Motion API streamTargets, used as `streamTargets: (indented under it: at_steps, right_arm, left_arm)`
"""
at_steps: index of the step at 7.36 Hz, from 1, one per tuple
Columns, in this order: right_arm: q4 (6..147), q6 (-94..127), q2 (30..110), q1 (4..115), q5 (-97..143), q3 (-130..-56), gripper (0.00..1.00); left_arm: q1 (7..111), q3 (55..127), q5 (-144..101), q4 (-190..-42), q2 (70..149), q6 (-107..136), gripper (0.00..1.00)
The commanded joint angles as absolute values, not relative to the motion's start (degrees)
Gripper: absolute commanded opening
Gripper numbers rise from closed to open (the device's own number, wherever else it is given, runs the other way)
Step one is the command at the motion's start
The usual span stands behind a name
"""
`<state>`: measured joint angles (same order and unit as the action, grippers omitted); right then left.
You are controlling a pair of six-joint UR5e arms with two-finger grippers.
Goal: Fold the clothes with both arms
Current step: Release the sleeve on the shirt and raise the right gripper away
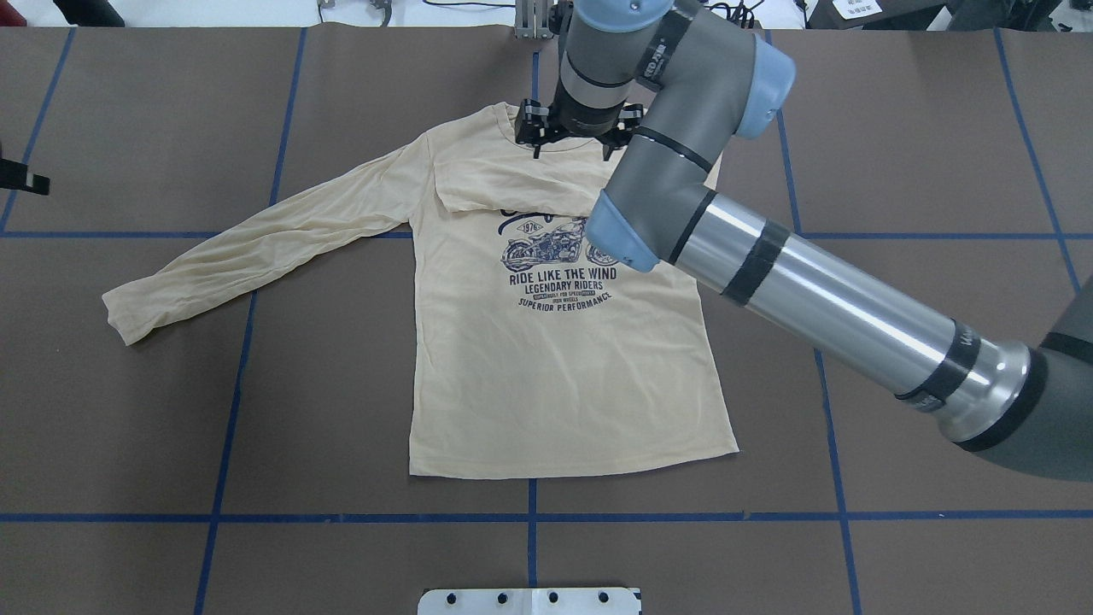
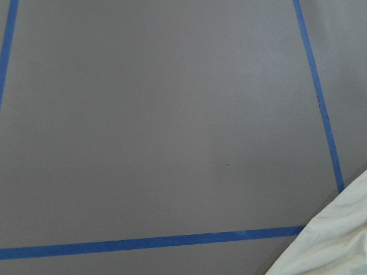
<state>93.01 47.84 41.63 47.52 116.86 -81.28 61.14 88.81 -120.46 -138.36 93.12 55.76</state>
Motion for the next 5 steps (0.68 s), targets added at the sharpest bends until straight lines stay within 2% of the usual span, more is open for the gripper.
streamTargets:
  at_steps: [1,3,5]
  right_arm:
    - [108.5,34.9,44.0,51.4,117.9,-88.2,1.0]
    - [108.1,30.5,54.1,54.6,123.6,-97.9,1.0]
    - [106.6,31.0,55.5,55.0,125.2,-98.5,1.0]
  left_arm:
    - [51.3,91.5,-109.8,-138.6,90.9,67.8,0.99]
    - [50.0,91.0,-108.0,-138.7,88.3,67.2,0.99]
    - [49.9,90.8,-107.8,-138.6,87.5,66.9,0.98]
